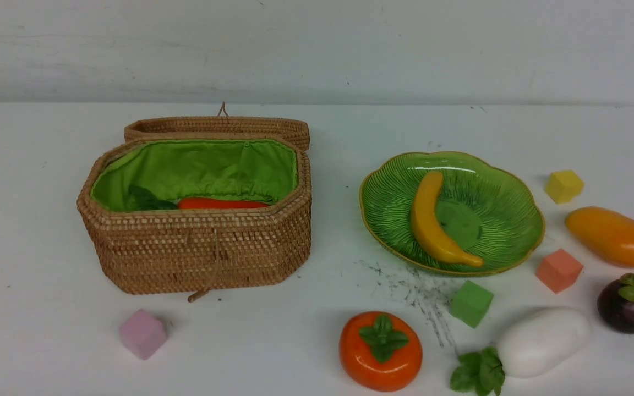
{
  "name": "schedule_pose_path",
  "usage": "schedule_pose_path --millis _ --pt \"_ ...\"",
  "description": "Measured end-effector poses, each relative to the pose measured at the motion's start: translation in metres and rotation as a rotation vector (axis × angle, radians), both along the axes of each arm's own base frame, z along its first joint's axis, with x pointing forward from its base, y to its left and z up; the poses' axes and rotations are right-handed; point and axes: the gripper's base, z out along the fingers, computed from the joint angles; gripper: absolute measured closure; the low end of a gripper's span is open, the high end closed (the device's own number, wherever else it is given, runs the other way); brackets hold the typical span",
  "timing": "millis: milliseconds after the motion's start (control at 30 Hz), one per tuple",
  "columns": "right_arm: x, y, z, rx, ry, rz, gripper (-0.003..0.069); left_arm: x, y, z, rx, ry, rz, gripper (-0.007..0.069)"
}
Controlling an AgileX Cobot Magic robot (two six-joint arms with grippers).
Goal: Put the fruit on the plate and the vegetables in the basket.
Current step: Grab a tomato with your right arm and place it on the plate on the right.
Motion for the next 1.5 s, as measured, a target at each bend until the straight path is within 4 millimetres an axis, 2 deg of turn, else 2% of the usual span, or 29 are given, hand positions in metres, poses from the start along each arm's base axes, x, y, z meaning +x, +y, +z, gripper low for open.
schedule_pose_path --millis 467,800,1500 --pt "0.0 -0.0001 0.0 -0.003 0.0 0.0 0.0417 0.0 0.0 0.0 0.002 0.0 -0.001 0.0617" --pt "-0.0007 -0.0043 0.0004 -0.123 0.018 -0.011 0.0417 0.0 0.0 0.0 0.002 0.0 -0.001 0.0613" --pt "0.0012 -0.0033 0.0023 -0.133 -0.032 0.0 0.0417 0.0 0.0 0.0 0.002 0.0 -0.001 0.0597"
